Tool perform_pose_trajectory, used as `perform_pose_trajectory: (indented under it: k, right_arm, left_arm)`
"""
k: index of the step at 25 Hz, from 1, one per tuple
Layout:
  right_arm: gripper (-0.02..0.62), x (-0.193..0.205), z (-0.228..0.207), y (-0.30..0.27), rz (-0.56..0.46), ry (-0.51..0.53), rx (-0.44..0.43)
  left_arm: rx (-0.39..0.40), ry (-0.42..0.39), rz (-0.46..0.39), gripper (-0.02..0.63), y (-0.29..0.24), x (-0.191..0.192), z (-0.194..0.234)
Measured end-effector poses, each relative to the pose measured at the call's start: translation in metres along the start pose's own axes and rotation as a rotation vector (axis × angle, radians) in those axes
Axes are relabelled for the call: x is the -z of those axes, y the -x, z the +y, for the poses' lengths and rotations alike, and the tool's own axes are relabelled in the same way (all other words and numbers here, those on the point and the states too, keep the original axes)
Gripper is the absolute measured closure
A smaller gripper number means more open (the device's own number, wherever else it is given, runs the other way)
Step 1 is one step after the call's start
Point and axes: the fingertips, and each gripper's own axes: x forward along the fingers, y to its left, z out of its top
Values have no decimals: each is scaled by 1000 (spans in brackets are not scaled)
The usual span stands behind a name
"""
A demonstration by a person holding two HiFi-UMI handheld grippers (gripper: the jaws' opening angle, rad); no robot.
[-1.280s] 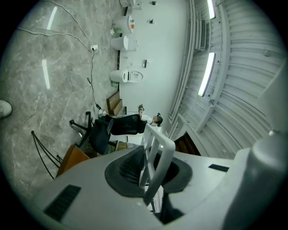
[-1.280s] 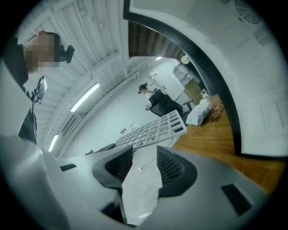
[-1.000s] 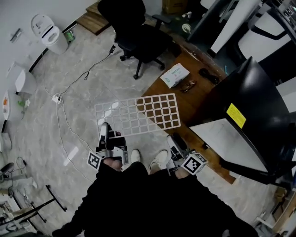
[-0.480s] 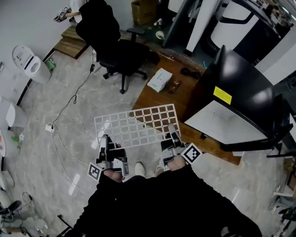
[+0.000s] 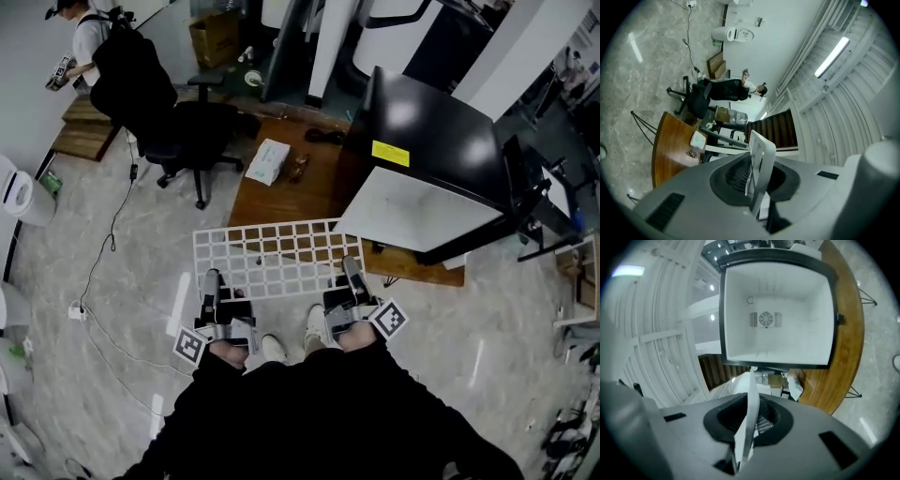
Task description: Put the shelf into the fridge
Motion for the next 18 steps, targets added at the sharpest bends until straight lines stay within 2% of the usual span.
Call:
perform_pose_trajectory:
  k: [6, 10, 15, 18]
  right_arm:
    - [561, -62, -14, 64, -181, 14, 70]
    - [561, -97, -9, 101, -273, 20, 92]
    - [563, -147, 0, 127, -331, 15, 89]
    - [563, -201, -2, 145, -349, 25, 87]
  left_arm:
    - [-41, 47, 168, 568, -22, 77, 27]
    - [-57, 62, 254, 568, -27, 125, 31]
    - [-66, 59, 320, 569, -37, 183, 29]
    - [-60, 40, 350, 569, -45, 241, 31]
